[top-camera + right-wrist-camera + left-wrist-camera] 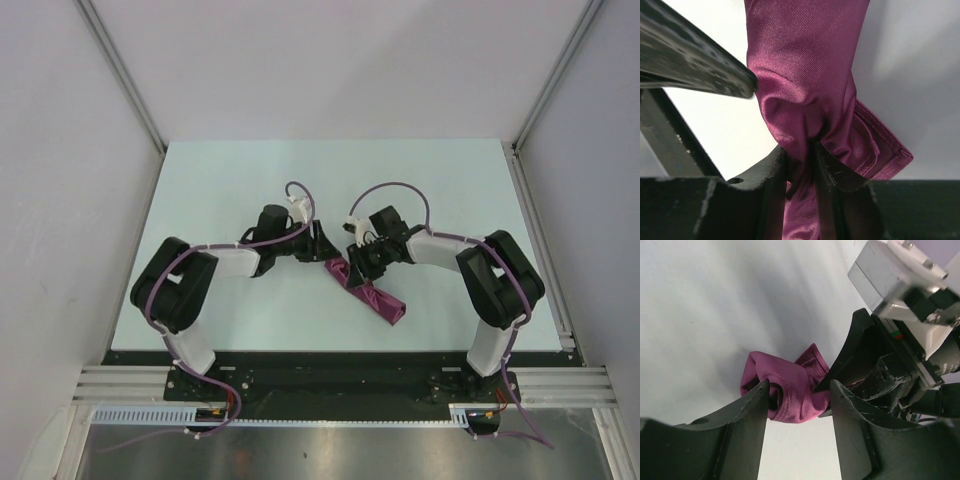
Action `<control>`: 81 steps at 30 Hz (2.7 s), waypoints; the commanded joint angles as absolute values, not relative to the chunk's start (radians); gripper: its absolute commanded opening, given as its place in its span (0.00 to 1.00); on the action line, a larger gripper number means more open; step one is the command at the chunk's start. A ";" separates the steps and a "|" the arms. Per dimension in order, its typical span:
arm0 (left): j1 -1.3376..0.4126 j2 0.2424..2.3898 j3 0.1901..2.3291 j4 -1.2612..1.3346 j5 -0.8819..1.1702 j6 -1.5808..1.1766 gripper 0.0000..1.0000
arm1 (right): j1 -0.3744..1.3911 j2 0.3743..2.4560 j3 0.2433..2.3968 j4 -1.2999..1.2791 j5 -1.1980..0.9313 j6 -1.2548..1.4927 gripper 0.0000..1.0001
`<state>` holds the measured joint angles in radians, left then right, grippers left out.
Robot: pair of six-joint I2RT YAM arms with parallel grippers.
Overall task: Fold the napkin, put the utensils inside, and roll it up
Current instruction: Roll the napkin at the center of the board, then reset both arms
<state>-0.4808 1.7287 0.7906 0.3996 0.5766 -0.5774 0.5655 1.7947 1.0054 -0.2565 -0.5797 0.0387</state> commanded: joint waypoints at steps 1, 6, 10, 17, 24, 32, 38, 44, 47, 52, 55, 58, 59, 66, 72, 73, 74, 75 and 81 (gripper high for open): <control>-0.502 1.773 0.802 0.483 0.632 -0.609 0.55 | 0.548 1.822 1.025 -0.282 -0.696 0.064 0.30; -0.511 1.787 0.808 0.488 0.640 -0.620 0.31 | 0.519 1.830 1.026 -0.282 -0.765 0.069 0.29; -0.509 1.761 0.811 0.447 0.606 -0.624 0.13 | 0.505 1.847 1.035 -0.284 -0.839 0.081 0.28; -0.511 1.782 0.845 0.371 0.603 -0.629 0.11 | 0.469 1.907 1.049 -0.272 -0.939 0.097 0.28; -0.509 1.842 0.900 0.357 0.584 -0.658 0.01 | 0.430 1.835 1.058 -0.297 -0.861 0.097 0.40; -0.511 1.899 0.945 0.333 0.587 -0.669 0.00 | 0.443 1.626 1.045 -0.305 -0.539 0.092 0.62; -0.509 1.924 0.960 0.336 0.595 -0.678 0.00 | 0.633 1.462 1.005 -0.278 -0.167 0.002 0.74; -0.509 1.940 0.982 0.336 0.594 -0.687 0.01 | 0.805 1.535 1.008 -0.314 0.090 -0.087 0.76; -0.511 1.953 0.994 0.341 0.594 -0.695 0.05 | 0.837 1.572 1.012 -0.322 0.138 -0.095 0.77; -0.509 1.954 1.012 0.354 0.595 -0.698 0.21 | 0.828 1.565 0.999 -0.287 0.140 -0.064 0.81; -0.511 1.957 1.022 0.371 0.600 -0.698 0.28 | 0.793 1.537 0.985 -0.267 0.106 -0.034 0.82; -0.511 1.957 1.038 0.356 0.603 -0.690 0.41 | 0.758 1.500 0.963 -0.252 0.072 -0.012 0.82; -0.509 1.948 1.040 0.344 0.598 -0.683 0.45 | 0.749 1.487 0.959 -0.244 0.054 -0.008 0.82; -0.486 1.800 0.965 0.218 0.503 -0.604 0.79 | 0.646 1.394 0.905 -0.201 -0.069 0.041 0.84; -0.437 1.639 0.878 0.149 0.397 -0.563 0.90 | 0.577 1.339 0.865 -0.157 -0.152 0.075 0.84; -0.425 1.585 0.867 0.144 0.381 -0.561 0.93 | 0.569 1.332 0.861 -0.150 -0.167 0.080 0.84; -0.413 1.557 0.856 0.138 0.368 -0.558 0.94 | 0.552 1.325 0.853 -0.143 -0.172 0.086 0.84; -0.385 1.533 0.836 0.123 0.339 -0.552 0.94 | 0.543 1.312 0.847 -0.140 -0.176 0.098 0.84; -0.249 1.220 0.726 0.049 0.213 -0.465 0.97 | 0.451 1.235 0.784 -0.094 -0.179 0.164 0.84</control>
<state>-0.3252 1.4021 0.7891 0.0940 0.3180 -0.5472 0.5076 1.3056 0.8192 -0.1707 -0.1612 0.0994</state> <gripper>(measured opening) 0.950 0.842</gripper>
